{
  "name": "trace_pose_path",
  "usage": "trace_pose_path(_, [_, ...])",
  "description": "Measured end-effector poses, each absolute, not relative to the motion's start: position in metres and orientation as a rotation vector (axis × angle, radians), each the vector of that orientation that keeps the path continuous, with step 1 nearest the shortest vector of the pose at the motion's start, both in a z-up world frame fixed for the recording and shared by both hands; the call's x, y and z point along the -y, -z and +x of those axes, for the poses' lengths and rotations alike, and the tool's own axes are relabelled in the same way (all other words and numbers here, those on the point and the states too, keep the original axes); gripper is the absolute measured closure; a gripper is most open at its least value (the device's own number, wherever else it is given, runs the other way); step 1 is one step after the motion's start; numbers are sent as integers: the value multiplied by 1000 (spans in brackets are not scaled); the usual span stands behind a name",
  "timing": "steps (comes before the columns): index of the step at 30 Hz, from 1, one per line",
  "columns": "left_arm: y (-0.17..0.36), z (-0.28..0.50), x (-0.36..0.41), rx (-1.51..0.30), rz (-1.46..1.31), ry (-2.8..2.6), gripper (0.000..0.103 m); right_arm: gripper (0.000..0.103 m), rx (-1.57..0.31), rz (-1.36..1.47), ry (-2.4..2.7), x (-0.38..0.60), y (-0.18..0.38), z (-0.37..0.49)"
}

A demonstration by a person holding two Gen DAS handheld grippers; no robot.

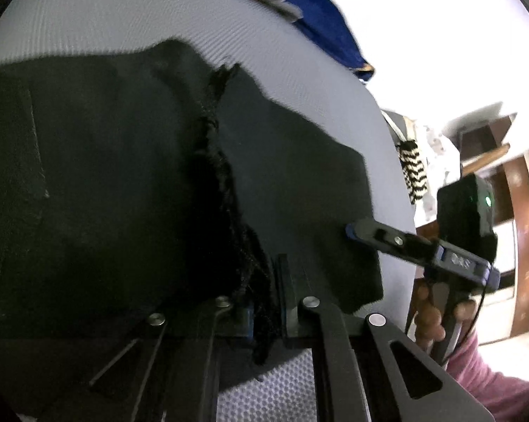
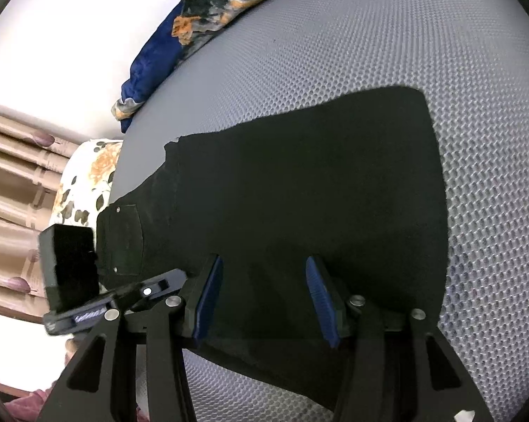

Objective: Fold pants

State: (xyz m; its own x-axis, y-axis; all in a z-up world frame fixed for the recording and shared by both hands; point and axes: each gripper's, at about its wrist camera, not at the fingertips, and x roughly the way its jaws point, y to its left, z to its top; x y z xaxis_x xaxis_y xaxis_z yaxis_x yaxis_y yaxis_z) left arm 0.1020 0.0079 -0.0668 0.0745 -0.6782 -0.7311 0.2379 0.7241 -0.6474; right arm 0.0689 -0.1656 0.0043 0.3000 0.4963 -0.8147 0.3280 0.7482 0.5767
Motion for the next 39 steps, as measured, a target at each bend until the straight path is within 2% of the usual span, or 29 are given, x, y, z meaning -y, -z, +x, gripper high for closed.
trace_pose_path(5, [53, 92, -22, -1291, -346, 706, 94, 55, -1279, 696, -114, 162, -17, 68])
trace_pose_path(11, [81, 92, -25, -1336, -269, 639, 93, 56, -1299, 654, -91, 157, -9, 69])
trace_pose_path(14, [77, 93, -27, -1348, -235, 636, 88, 57, -1311, 621, -75, 154, -4, 69])
trace_pose_path(20, [41, 94, -25, -1169, 35, 507, 71, 57, -1260, 492, -21, 153, -23, 77])
trace_pose_path(22, [27, 99, -23, -1088, 45, 510, 68, 56, -1228, 431, 11, 155, -30, 83])
trace_pose_path(24, [18, 105, -16, -1033, 22, 537, 58, 56, -1219, 366, 46, 157, -32, 90])
trace_pose_path(26, [13, 114, -4, -981, 6, 569, 52, 56, -1210, 304, 85, 159, -32, 98])
trace_pose_path(30, [27, 135, 23, -984, 36, 613, 52, 57, -1223, 256, 114, 165, -21, 110])
trace_pose_path(36, [70, 169, 37, -1152, 13, 561, 52, 57, -1248, 258, 129, 172, -10, 122])
trace_pose_path(39, [72, 167, 38, -1126, 33, 559, 52, 57, -1252, 239, 124, 170, -8, 122])
